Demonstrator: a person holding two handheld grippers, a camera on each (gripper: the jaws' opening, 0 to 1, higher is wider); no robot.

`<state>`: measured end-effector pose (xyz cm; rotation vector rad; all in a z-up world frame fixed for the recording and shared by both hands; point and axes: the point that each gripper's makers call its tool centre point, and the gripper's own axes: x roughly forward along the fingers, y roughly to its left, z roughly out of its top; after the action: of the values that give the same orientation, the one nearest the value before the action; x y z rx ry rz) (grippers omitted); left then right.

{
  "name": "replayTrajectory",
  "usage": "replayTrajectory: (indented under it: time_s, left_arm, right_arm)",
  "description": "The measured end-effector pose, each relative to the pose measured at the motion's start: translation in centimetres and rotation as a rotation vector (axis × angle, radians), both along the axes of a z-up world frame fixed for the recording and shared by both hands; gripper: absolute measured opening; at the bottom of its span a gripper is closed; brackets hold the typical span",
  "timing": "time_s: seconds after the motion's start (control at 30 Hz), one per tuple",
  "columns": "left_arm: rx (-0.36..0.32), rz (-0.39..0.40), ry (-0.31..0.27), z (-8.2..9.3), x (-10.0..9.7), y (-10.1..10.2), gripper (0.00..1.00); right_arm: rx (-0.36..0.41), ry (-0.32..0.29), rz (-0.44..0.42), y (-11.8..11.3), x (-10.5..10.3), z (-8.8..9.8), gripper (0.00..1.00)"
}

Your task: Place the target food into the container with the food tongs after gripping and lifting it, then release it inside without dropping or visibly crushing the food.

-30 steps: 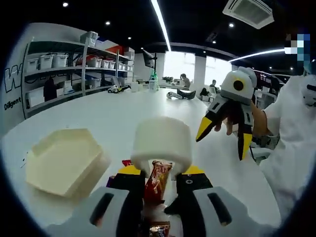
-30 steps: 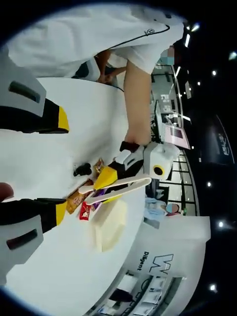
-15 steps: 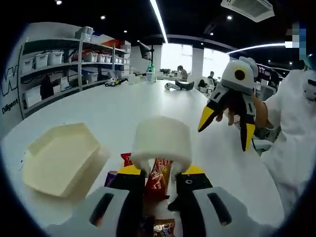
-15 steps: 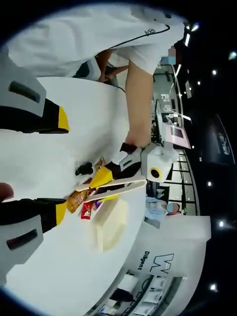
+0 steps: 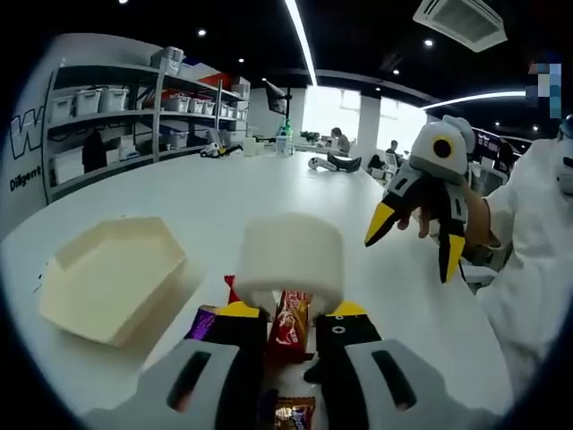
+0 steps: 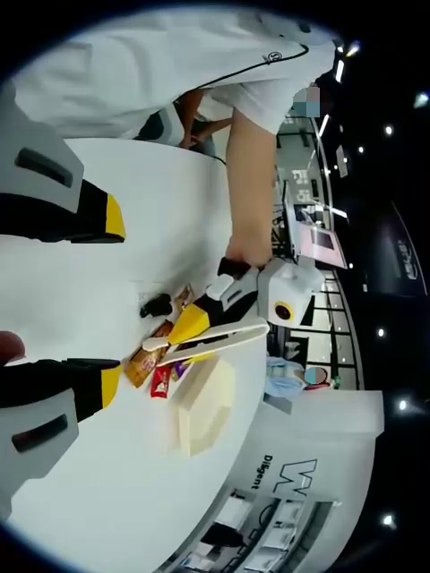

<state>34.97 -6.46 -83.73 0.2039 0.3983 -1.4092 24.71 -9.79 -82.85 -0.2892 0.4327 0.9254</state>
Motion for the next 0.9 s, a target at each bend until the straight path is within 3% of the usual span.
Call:
replayTrajectory:
  time_s: [0.43, 0.9]
  left_arm:
    - [-0.002, -0.005, -0.003, 0.8, -0.6, 0.8, 0.18]
    - [-0.023, 0.033, -0.035, 4.1, 0.3, 3.2, 0.18]
  right_arm:
    - [0.001, 0.002, -0.009, -0.2, 0.3, -0.1, 0.48]
    - [0.021, -0.004, -0.050, -0.2, 1.6, 0.6, 0.53]
